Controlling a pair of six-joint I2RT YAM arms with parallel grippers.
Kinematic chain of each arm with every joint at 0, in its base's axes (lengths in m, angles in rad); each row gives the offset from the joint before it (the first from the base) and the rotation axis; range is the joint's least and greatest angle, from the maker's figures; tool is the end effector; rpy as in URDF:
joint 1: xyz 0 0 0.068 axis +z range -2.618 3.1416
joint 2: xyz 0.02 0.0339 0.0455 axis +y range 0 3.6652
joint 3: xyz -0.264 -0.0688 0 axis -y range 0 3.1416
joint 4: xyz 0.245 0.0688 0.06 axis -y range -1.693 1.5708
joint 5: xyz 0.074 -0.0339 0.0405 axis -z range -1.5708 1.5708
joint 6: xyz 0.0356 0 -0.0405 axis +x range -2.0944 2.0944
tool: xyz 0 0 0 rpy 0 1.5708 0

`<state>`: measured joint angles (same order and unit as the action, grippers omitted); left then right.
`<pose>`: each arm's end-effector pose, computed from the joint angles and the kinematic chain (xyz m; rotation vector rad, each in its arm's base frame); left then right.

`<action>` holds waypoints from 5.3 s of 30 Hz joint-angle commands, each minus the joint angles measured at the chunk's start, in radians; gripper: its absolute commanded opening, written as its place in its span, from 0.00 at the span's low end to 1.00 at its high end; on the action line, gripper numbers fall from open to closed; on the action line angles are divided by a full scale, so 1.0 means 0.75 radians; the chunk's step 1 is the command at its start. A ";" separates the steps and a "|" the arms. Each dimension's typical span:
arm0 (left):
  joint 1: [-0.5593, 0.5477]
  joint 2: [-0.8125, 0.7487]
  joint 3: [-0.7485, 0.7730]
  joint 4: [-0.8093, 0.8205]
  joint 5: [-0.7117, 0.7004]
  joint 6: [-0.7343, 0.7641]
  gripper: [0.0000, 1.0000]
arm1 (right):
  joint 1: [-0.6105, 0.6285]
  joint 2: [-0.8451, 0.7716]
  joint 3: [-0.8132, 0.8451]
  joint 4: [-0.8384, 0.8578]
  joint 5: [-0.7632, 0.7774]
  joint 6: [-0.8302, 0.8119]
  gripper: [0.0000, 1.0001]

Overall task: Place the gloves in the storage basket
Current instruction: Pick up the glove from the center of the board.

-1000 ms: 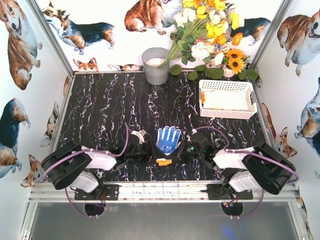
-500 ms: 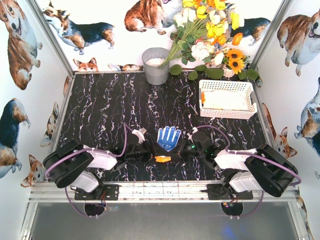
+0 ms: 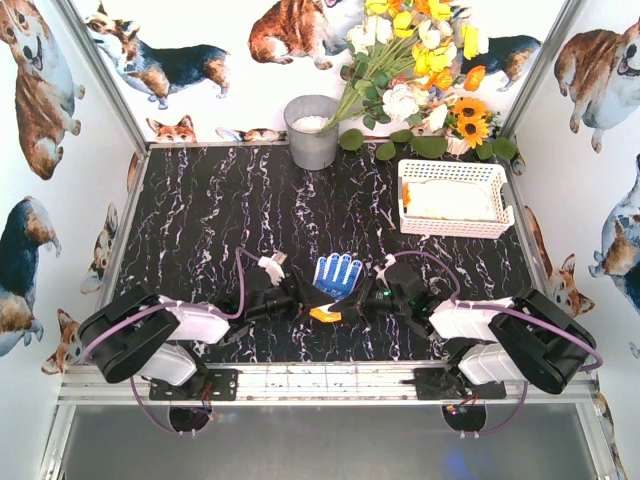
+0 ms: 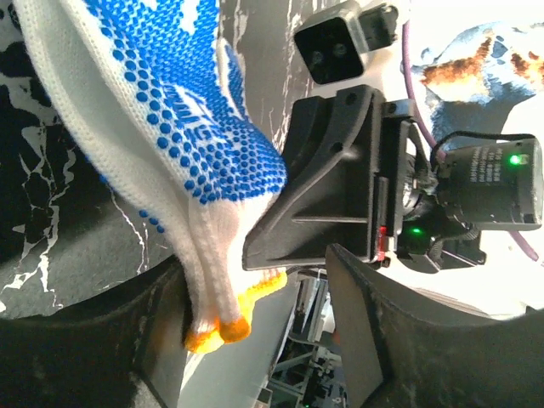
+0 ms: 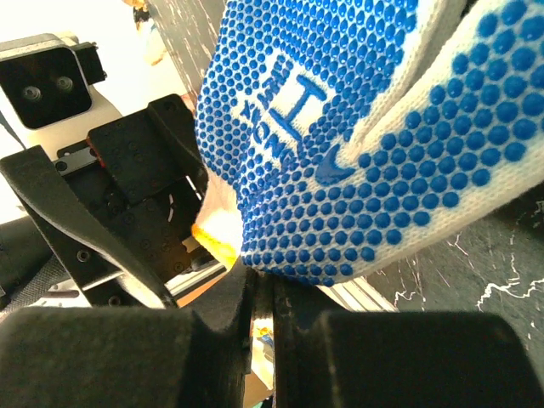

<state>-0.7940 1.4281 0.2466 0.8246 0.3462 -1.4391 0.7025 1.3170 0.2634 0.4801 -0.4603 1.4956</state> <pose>0.1538 -0.1737 0.1334 -0.4774 2.3342 -1.6572 0.1546 0.1516 0.1283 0.7066 2.5565 1.5564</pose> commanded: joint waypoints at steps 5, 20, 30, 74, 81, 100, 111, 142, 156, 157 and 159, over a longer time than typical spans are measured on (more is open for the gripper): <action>0.008 -0.097 -0.027 -0.039 -0.077 -0.051 0.40 | -0.008 -0.026 -0.014 0.096 -0.006 0.013 0.00; 0.009 -0.106 -0.055 -0.132 -0.134 -0.165 0.00 | -0.008 -0.066 -0.040 0.070 0.081 0.040 0.07; 0.009 -0.106 -0.028 -0.146 -0.111 -0.170 0.00 | -0.005 -0.252 -0.058 -0.112 0.318 0.066 0.59; 0.009 -0.137 -0.057 -0.023 -0.048 -0.239 0.00 | 0.241 0.077 -0.036 0.119 0.869 0.253 0.65; 0.009 -0.188 -0.078 -0.069 -0.027 -0.238 0.00 | 0.242 0.188 -0.020 0.215 0.879 0.252 0.65; 0.009 -0.268 -0.096 -0.114 -0.015 -0.250 0.00 | 0.293 0.482 -0.003 0.609 0.807 0.398 0.55; 0.011 -0.384 -0.118 -0.289 -0.048 -0.229 0.00 | 0.292 0.488 -0.006 0.626 0.821 0.374 0.14; 0.745 -0.740 0.260 -1.520 0.118 0.708 0.99 | 0.232 -0.355 0.380 -0.712 1.185 -0.202 0.00; 1.200 -0.550 0.759 -1.866 0.031 1.377 1.00 | 0.133 -0.163 1.146 -1.403 1.672 -0.488 0.00; 1.203 -0.560 0.775 -1.872 -0.008 1.397 1.00 | 0.107 -0.130 1.185 -1.419 1.682 -0.495 0.00; 1.208 -0.586 0.797 -1.877 -0.075 1.434 1.00 | 0.042 -0.067 1.249 -1.443 1.691 -0.487 0.00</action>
<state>0.0933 1.0229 0.7933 -0.5354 0.3935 -0.4984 0.8036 1.1957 1.1080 -0.5037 0.6762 1.1740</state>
